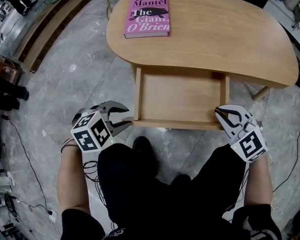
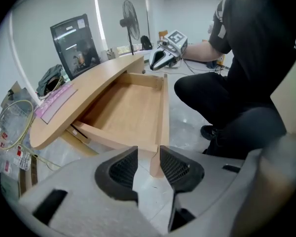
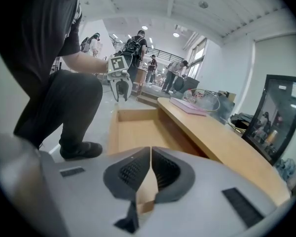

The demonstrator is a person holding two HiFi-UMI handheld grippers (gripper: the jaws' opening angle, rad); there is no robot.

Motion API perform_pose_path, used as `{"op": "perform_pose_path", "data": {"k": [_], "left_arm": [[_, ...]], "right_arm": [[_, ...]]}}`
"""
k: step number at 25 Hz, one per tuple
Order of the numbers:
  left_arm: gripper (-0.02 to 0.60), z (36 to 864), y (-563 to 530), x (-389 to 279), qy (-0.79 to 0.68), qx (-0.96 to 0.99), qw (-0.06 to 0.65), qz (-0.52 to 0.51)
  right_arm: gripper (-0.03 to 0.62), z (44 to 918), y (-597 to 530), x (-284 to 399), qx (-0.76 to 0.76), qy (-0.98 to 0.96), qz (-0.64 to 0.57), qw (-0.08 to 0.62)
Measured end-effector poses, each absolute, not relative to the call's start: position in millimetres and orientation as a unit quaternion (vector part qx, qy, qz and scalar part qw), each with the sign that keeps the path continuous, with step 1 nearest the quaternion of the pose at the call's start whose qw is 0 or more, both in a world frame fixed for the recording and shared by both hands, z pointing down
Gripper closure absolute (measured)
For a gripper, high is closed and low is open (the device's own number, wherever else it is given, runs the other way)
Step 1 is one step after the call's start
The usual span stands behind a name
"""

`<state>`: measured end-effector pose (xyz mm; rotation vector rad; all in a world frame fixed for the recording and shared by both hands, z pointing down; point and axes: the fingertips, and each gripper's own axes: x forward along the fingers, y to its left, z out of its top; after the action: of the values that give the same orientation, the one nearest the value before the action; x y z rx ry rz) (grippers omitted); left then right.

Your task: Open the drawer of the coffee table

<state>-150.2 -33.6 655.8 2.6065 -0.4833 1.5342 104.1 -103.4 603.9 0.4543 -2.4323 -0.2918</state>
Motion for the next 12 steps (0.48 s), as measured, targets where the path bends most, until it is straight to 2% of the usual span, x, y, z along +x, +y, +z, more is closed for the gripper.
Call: {"op": "perform_pose_path", "data": {"k": [4, 9, 12], "left_arm": [[0.436, 641, -58, -146, -0.210, 0.866, 0.025, 0.452], [0.441, 611, -94, -130, -0.277, 0.894, 0.015, 0.352], [0.482, 595, -114, -127, -0.313, 0.907, 0.030, 0.280]], "right_arm": [[0.588, 599, -120, 98, 0.221, -0.925, -0.095, 0.293], [0.589, 569, -156, 105, 0.337, -0.920, -0.038, 0.197], [0.589, 573, -169, 107, 0.364, -0.912, -0.034, 0.187]]}}
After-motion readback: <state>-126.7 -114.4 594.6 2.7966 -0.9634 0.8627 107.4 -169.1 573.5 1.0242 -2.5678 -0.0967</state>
